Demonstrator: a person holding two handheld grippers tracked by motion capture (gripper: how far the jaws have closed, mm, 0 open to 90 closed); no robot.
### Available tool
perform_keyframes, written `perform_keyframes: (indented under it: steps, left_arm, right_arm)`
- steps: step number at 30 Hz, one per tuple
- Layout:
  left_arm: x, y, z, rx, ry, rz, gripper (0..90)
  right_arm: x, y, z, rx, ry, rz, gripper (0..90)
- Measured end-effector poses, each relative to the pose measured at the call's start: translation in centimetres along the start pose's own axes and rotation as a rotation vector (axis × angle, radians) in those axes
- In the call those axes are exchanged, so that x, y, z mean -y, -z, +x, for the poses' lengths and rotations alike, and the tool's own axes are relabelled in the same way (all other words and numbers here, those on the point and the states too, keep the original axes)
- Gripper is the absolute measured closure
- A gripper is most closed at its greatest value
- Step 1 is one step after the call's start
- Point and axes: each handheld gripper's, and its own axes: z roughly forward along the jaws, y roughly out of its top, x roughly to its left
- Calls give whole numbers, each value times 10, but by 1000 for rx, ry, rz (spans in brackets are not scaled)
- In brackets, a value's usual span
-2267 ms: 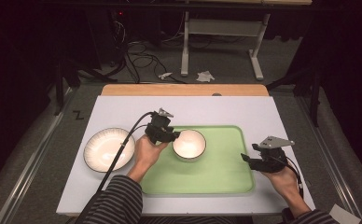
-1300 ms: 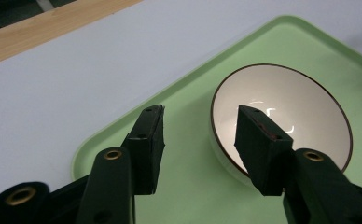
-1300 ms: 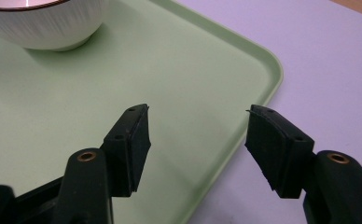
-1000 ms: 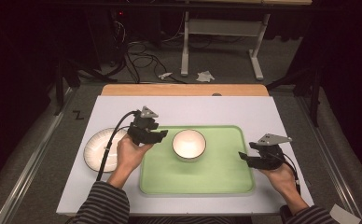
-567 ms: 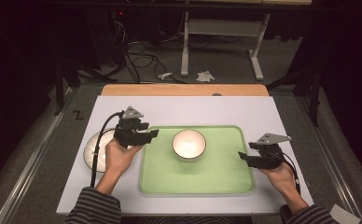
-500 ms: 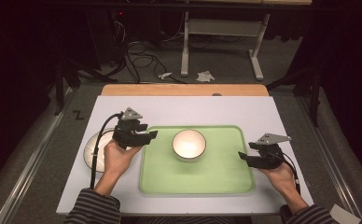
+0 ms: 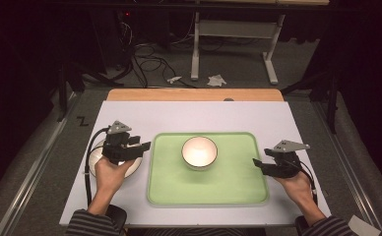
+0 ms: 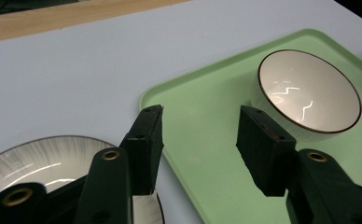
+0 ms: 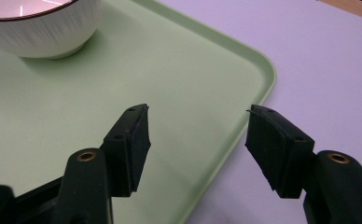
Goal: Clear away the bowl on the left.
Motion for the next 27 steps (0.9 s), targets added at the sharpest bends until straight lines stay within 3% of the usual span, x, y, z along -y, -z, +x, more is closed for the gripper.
perform_keyframes:
  steps: [6, 10, 12, 15, 17, 22, 27]
  left_arm:
    - [7, -2, 4, -9, -1, 20, 509]
    - [18, -6, -2, -17, -53, 47, 502]
    - [27, -12, -6, -20, -81, 85, 493]
    - [31, -14, -8, -15, -87, 105, 490]
    - [37, -14, -13, 5, -75, 137, 511]
    - [44, -20, -15, 10, -55, 184, 520]
    - [55, -26, -22, 14, -85, 227, 515]
  right_arm:
    - [0, 0, 0, -7, 4, -5, 411]
    - [0, 1, 1, -10, 4, -6, 413]
    - [1, 1, 2, -19, 10, -6, 413]
    - [1, 1, 2, -20, 11, -4, 413]
    - [1, 1, 0, -27, -1, -3, 413]
    - [1, -1, 2, -45, 11, 8, 412]
    - [2, 0, 2, -42, 10, 14, 412]
